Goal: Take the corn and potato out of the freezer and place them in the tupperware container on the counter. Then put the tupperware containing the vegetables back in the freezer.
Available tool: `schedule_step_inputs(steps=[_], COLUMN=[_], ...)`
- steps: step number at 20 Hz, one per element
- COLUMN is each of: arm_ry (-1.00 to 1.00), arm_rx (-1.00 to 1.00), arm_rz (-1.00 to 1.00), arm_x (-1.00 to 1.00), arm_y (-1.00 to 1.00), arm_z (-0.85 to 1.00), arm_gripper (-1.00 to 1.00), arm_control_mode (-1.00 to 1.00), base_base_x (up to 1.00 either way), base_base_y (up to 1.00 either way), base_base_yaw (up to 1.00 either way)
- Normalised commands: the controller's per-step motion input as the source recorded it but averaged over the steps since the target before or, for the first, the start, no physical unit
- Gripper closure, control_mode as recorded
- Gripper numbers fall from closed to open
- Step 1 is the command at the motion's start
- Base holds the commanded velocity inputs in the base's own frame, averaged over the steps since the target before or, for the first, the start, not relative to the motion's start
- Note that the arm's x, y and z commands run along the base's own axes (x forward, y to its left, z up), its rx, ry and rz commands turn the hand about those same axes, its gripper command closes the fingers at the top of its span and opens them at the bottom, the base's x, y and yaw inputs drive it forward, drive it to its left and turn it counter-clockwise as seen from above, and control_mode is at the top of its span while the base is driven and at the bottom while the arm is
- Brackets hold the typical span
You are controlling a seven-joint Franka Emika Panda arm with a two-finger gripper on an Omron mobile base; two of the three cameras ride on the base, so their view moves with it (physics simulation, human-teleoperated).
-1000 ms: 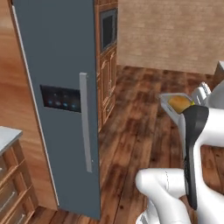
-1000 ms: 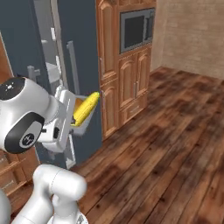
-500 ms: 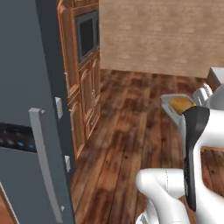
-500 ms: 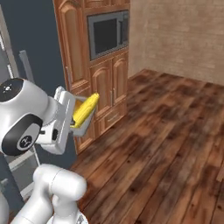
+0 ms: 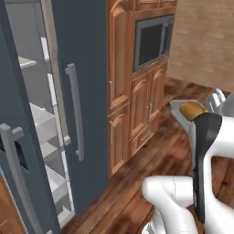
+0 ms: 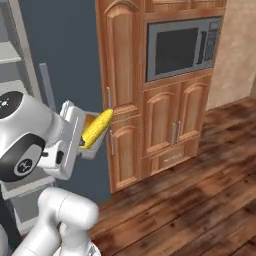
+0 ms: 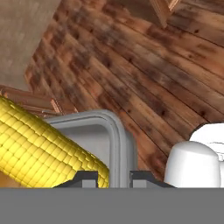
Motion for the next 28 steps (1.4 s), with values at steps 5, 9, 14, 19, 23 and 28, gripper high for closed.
schedule_step_inputs(steps=[5, 9, 14, 19, 23, 28], arm_ry=[0.0, 0.0, 0.0, 0.0, 0.0, 0.0], arm_rx=[0.0, 0.0, 0.0, 0.0, 0.0, 0.0], arm_rz=[0.0, 0.0, 0.0, 0.0, 0.0, 0.0], arm_x=[0.0, 0.0, 0.0, 0.0, 0.0, 0.0], arm_y=[0.0, 0.0, 0.0, 0.0, 0.0, 0.0], arm_z=[0.0, 0.0, 0.0, 0.0, 0.0, 0.0], arm_gripper=[1.0, 1.0, 1.0, 1.0, 1.0, 1.0], arm_control_mode=[1.0, 1.0, 1.0, 1.0, 1.0, 1.0], base_base_x=[0.84, 0.59, 0.45, 0.41, 0.57, 0.36], base_base_y=[-0.18, 0.07, 0.15, -0.01, 0.0, 0.0], base_base_yaw=[0.76, 0.73, 0.72, 0.26, 0.02, 0.01])
